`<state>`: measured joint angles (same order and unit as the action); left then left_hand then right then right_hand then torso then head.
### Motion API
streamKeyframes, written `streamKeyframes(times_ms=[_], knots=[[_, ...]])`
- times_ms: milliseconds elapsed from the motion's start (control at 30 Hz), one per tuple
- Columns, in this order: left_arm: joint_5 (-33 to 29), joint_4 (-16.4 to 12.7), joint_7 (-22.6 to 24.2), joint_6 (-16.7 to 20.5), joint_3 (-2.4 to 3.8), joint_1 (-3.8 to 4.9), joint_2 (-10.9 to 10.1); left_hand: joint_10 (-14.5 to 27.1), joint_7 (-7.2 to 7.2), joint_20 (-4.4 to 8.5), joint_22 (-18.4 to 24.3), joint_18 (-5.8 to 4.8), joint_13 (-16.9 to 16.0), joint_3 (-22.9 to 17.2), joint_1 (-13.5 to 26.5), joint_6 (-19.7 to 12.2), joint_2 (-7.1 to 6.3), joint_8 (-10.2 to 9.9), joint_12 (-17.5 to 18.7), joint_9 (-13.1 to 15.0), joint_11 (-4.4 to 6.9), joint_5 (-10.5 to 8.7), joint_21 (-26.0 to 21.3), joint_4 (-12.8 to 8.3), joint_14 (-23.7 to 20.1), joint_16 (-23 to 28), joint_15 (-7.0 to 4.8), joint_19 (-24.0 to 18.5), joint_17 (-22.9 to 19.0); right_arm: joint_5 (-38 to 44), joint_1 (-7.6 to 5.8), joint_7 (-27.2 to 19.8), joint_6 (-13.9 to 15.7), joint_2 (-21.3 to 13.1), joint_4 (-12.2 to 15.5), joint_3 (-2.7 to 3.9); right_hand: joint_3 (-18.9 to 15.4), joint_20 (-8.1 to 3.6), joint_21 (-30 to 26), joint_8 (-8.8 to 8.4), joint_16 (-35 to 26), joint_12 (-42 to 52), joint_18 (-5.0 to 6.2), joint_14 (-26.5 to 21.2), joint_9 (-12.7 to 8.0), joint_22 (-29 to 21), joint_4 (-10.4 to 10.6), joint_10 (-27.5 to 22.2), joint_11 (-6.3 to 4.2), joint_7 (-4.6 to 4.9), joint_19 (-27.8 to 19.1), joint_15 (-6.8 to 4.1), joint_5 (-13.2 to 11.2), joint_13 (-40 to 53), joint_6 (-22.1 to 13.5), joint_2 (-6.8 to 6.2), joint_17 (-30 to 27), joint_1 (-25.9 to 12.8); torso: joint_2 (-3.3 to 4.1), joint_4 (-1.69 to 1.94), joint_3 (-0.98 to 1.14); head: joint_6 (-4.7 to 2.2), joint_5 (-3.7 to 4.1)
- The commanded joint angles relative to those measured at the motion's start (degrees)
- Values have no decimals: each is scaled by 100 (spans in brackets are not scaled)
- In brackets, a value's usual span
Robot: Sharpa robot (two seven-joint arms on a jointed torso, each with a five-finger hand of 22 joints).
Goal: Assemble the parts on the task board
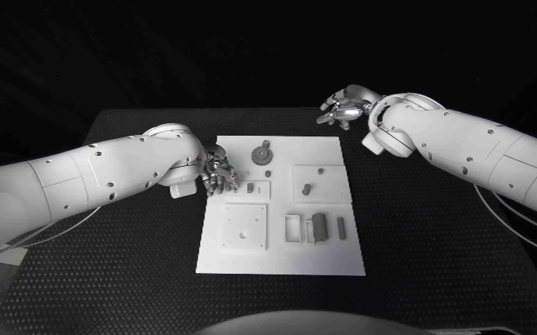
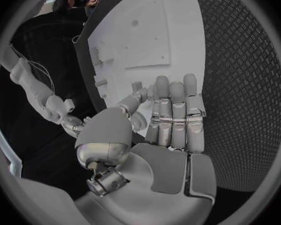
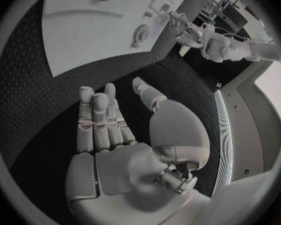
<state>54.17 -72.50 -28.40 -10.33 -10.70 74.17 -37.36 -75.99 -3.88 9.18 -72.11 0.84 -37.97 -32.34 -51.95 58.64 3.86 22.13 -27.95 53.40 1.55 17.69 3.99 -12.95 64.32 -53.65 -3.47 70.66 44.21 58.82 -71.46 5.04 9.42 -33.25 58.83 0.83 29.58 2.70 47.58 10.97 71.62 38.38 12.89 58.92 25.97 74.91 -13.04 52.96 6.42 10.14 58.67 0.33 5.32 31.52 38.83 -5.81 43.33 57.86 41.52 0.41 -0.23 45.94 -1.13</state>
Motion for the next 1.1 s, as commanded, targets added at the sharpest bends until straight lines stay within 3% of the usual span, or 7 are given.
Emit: streamKeyframes(times_ms=[33, 767, 1100], knots=[[209, -17, 29, 24, 0, 2, 40, -7, 12, 14, -7, -77, -9, -169, -86, 13, 55, 10, -37, 8, 60, 14, 7, -142, 17, -39, -29, 28, -8, 42, 2, -15, -103, 0, 3, 2, -8, -43, -22, 37, 22, 33, 211, -16, -5, 103, 39, -37, -1, 274, -12, -24, 12, -9, -9, 44, -6, -27, -2, 4, -3, 9, -1], [386, -15, -47, -112, -8, 0, 67, 6, 7, 12, -8, -81, -2, -169, -74, 10, 55, -18, -32, 17, 55, -6, -1, -124, 11, -32, -29, 22, -16, 42, 2, -27, -86, 1, -1, 1, -10, -42, -23, 39, 23, 35, 211, -18, -8, 103, 44, -40, -1, 274, -13, -23, 12, -12, -10, 49, -9, -34, -1, 0, -9, 29, 18], [394, 18, -84, -219, -17, -10, 100, 19, 2, 11, -8, -83, 4, -173, -72, 6, 56, -36, -26, 22, 50, -16, -7, -120, 3, -25, -28, 13, -21, 42, 2, -21, -86, 5, 9, 1, -11, -42, -23, 40, 24, 36, 211, -18, -9, 103, 46, -41, 0, 274, -13, -23, 12, -14, -10, 50, -10, -35, 1, 15, -10, 36, 31]])
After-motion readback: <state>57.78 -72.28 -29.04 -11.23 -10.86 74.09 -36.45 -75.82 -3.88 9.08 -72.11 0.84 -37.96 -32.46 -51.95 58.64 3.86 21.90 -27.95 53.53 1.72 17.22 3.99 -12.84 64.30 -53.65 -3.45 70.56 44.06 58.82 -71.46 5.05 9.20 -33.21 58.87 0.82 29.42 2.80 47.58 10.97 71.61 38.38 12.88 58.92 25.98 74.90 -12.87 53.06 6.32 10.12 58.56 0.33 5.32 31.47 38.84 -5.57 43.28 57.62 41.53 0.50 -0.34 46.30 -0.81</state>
